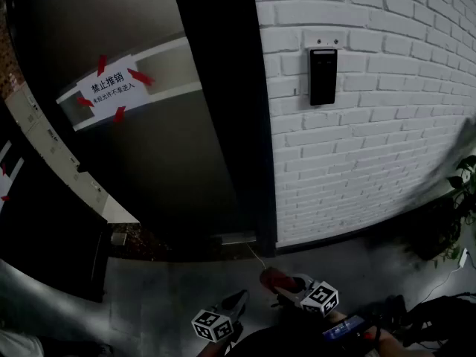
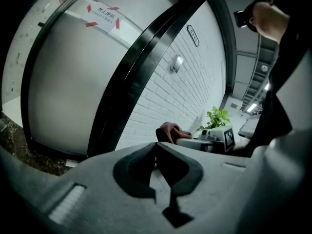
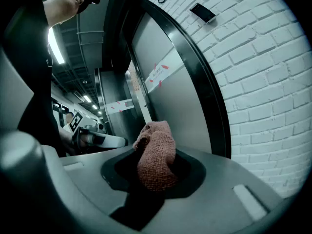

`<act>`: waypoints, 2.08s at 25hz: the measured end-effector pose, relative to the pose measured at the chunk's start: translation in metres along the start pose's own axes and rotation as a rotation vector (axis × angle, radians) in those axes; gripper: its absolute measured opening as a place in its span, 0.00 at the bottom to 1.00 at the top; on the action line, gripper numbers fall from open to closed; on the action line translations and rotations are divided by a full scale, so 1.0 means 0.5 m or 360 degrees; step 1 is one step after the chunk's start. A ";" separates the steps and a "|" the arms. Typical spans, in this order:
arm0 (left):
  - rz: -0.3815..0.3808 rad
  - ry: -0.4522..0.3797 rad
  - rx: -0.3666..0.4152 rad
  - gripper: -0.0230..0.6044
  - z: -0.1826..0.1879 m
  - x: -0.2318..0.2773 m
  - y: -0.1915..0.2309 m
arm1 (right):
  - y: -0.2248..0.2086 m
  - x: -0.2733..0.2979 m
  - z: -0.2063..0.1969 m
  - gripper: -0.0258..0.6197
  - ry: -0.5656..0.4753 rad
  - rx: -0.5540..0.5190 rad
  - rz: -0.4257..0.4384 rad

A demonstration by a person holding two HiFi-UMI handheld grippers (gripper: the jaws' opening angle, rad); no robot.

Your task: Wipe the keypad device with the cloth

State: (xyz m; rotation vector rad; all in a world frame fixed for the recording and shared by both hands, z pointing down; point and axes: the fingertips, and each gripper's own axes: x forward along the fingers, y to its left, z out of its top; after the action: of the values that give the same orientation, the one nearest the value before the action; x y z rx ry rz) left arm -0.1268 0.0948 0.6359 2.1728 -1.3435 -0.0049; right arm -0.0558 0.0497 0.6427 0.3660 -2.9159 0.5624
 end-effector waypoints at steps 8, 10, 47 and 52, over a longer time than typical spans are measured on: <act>-0.0055 -0.0039 0.0073 0.04 0.146 0.206 0.011 | -0.197 -0.001 0.114 0.21 -0.0073 -0.0016 -0.0003; -0.0074 -0.0018 0.0076 0.04 0.161 0.233 0.012 | -0.225 0.004 0.128 0.21 -0.0087 -0.0012 -0.0012; -0.0992 0.0270 0.0282 0.04 0.298 0.438 0.071 | -0.326 -0.128 1.248 0.22 -0.0395 -0.1760 -0.1245; -0.0997 0.0254 0.0287 0.04 0.303 0.444 0.056 | -0.337 -0.178 1.262 0.21 -0.0713 -0.1399 -0.1034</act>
State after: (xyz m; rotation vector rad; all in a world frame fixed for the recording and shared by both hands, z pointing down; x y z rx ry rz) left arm -0.0849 -0.1674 0.5871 2.5982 -0.5544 0.0480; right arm 0.0116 -0.3247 0.1044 1.3102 -2.7745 -0.9505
